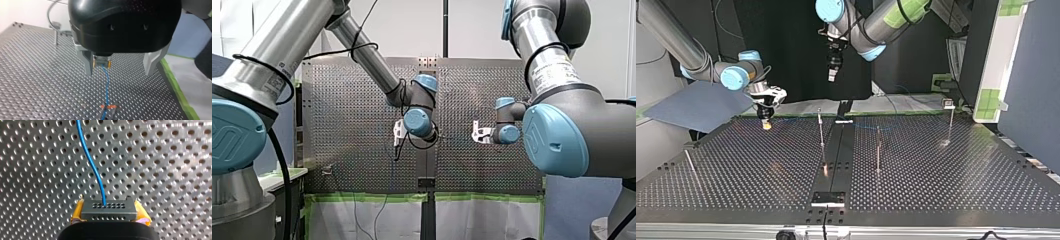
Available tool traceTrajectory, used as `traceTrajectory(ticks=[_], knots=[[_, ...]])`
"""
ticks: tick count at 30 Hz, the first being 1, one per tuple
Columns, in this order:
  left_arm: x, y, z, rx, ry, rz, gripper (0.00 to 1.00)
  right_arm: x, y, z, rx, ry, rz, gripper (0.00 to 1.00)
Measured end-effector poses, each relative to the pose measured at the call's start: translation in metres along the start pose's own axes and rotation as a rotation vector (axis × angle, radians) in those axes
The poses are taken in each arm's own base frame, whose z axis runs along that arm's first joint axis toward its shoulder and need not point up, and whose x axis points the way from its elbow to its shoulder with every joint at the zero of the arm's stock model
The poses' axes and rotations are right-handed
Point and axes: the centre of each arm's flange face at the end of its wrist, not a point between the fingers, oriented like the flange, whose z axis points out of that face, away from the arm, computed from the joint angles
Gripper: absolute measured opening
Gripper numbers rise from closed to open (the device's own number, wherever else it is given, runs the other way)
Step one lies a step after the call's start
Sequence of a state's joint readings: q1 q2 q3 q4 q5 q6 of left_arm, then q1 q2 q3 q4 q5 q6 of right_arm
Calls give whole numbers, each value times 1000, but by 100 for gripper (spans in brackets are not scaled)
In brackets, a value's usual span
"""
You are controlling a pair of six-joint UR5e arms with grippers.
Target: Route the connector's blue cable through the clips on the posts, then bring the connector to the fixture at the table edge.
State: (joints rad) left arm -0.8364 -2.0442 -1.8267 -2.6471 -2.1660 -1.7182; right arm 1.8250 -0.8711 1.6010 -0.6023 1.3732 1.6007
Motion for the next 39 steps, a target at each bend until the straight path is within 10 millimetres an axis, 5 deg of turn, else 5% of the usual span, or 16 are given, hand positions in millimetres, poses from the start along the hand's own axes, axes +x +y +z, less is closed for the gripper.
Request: traceTrajectory(ticks=[7,18,39], knots=[[-5,-6,-39,26,-19,-39,100,27,7,-4,-30,19,-1,0],[-9,24,-81,-13,31,-30,100,81,12,-15,-46,79,-6,0],[-25,54,-133,30,-82,-170,100,85,9,-15,-39,91,-13,0]])
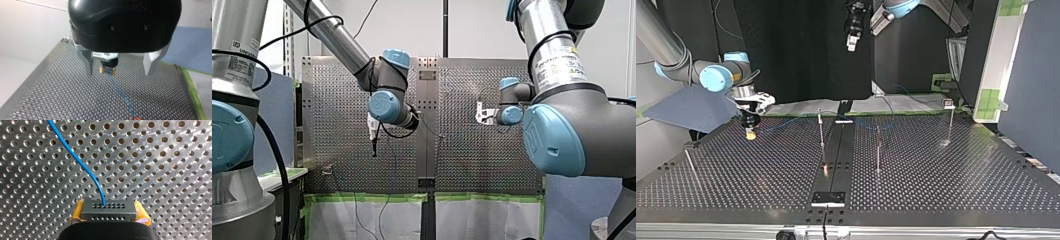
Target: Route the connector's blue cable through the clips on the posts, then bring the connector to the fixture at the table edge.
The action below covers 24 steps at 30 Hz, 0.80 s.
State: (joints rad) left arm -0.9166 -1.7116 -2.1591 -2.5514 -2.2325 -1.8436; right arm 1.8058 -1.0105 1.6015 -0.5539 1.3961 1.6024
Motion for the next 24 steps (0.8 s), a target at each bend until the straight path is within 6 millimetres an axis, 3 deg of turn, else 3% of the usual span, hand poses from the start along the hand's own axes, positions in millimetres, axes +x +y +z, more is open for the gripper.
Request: traceTrajectory(ticks=[15,19,24], knots=[[-14,17,-30,112,-75,-156,100,2,5,-2,-18,-11,-6,0],[-13,25,-40,121,-97,-171,100,15,10,-4,-52,1,-14,0],[2,36,-49,121,-94,-155,100,45,20,-11,-114,35,-22,0]])
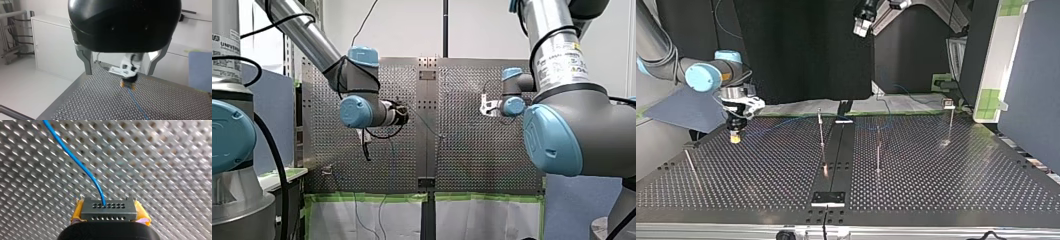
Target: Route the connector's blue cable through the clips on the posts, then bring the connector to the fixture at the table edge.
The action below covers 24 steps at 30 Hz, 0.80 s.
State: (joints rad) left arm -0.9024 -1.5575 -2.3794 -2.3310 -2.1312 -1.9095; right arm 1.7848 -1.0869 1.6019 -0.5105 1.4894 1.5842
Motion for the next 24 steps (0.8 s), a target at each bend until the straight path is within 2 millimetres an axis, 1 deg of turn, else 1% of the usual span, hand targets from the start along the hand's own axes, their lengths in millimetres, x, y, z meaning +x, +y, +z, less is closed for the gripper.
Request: traceTrajectory(ticks=[8,14,21,24], knots=[[15,18,-18,-5,7,32,100,37,16,-13,-73,53,-19,0],[26,32,-34,-18,45,88,100,64,42,-23,-157,66,-46,0],[34,38,-35,-44,76,140,100,89,74,-36,-225,98,-22,0],[37,39,-34,-52,86,154,100,94,85,-41,-232,118,-5,0]])
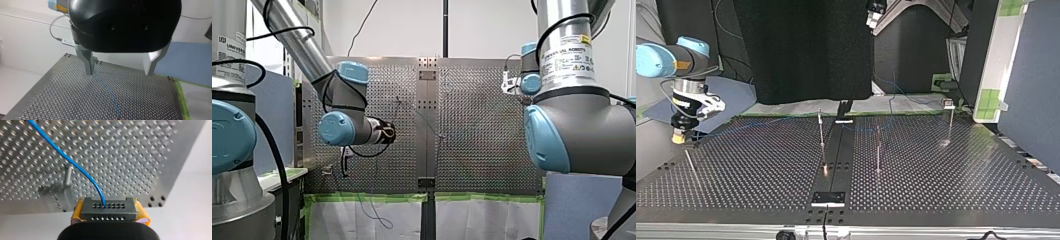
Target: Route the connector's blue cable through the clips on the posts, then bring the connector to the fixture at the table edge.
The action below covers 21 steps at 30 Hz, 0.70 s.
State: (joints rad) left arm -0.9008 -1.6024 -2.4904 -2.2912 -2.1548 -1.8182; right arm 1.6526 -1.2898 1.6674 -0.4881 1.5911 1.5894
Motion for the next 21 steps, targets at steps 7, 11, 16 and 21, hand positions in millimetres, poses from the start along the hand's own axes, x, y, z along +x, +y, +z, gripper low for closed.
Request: traceTrajectory(ticks=[7,11,16,21], knots=[[-6,-1,0,-2,-13,-4,100,-14,26,5,-2,13,37,0],[-14,-2,-1,2,-31,-16,100,-32,44,13,-2,-2,36,0],[-14,-2,-2,-4,-32,-13,100,-42,61,19,3,-7,33,0],[-3,1,-2,-15,-1,28,100,-45,64,21,32,-9,36,0]])
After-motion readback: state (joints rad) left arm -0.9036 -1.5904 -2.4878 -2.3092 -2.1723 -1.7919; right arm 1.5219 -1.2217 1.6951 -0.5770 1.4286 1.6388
